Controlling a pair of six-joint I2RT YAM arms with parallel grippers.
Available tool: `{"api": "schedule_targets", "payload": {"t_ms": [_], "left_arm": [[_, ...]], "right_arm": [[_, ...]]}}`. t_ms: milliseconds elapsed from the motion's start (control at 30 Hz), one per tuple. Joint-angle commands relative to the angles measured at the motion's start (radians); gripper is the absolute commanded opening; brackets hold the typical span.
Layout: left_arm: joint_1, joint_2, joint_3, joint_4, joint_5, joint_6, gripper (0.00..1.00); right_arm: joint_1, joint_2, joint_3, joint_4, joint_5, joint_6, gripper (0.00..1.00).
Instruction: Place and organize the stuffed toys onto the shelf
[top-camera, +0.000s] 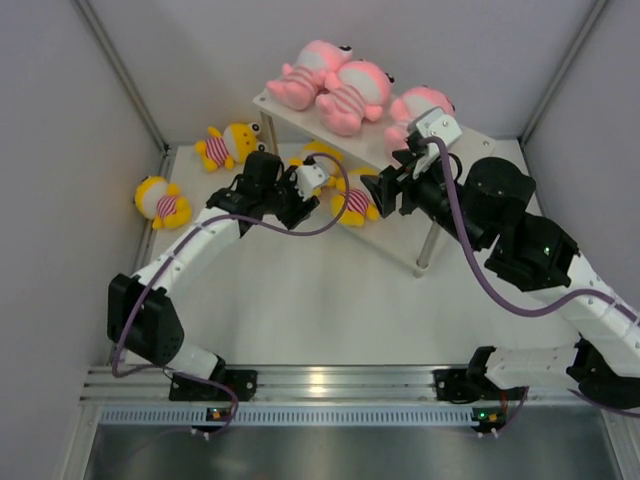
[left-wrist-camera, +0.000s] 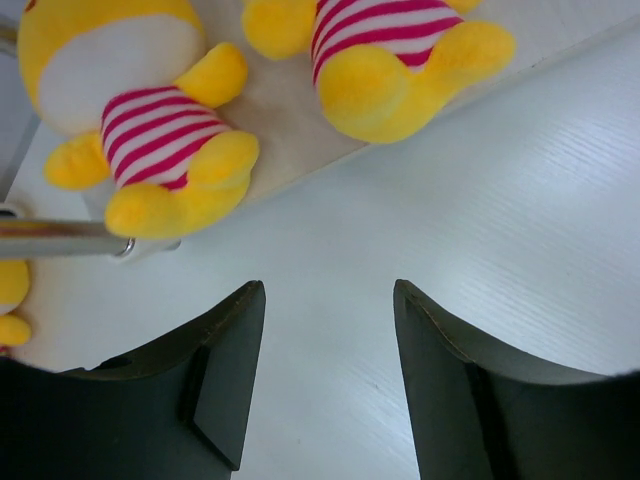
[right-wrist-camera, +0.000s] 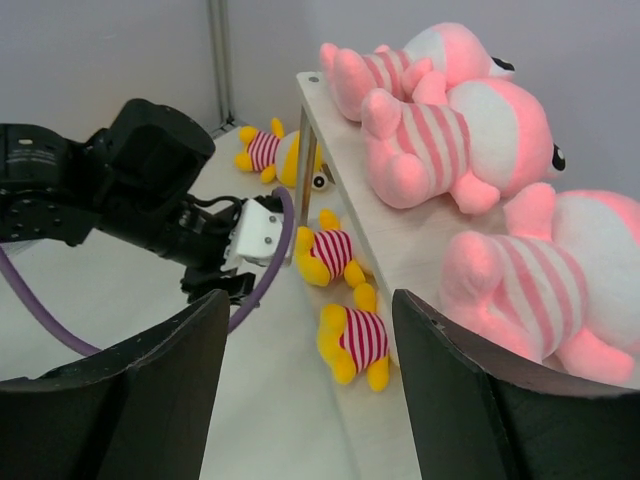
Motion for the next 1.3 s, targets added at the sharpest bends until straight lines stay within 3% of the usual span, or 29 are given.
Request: {"api": "schedule_targets", "payload": {"t_ms": [0,67,233,400,567,733,900,1067,1267], "left_arm": [[0.027,-0.109,-0.011,-0.173,-0.096,-0.031,0.60],[0.061,-0.140,-0.003,-0.232,-0.082,-0.025,0.59],[0.286,-0.167,0.034,-0.313,-0.071,-0.009,0.58],[0.476,0.029,0.207,-0.296,-0.061,-0.087,0.59],[0.484,0.204,0.366,-0.097,-0.186,-0.165,0.59],[0.486,0.434,0.535,-0.065,-0.418,-0.261,0.59],[0.488,0.602,0.632,0.006,-0.499,-0.301,0.60],[0.510,0.763,0.836,0.034,-0.533,-0.381,0.63],[0.520,0.953,1.014,0.053,-0.532,-0.335,0.69]], "right_arm": [[0.017,-0.042,-0.009,0.026,-0.012,-0.016,0.67],[0.017,-0.054,-0.021,0.026,-0.012,-0.022,0.67],[0.017,-0.097,-0.072,0.043,-0.009,-0.045,0.67],[0.017,-0.111,-0.093,0.045,-0.015,-0.067,0.67],[0.019,-0.114,-0.111,0.045,-0.036,-0.090,0.67],[0.017,-0.115,-0.133,0.046,-0.059,-0.128,0.67],[0.017,-0.103,-0.171,0.086,-0.133,-0.191,0.67],[0.017,-0.079,-0.187,0.112,-0.177,-0.237,0.67],[0.017,-0.069,-0.204,0.129,-0.164,-0.278,0.68]]}}
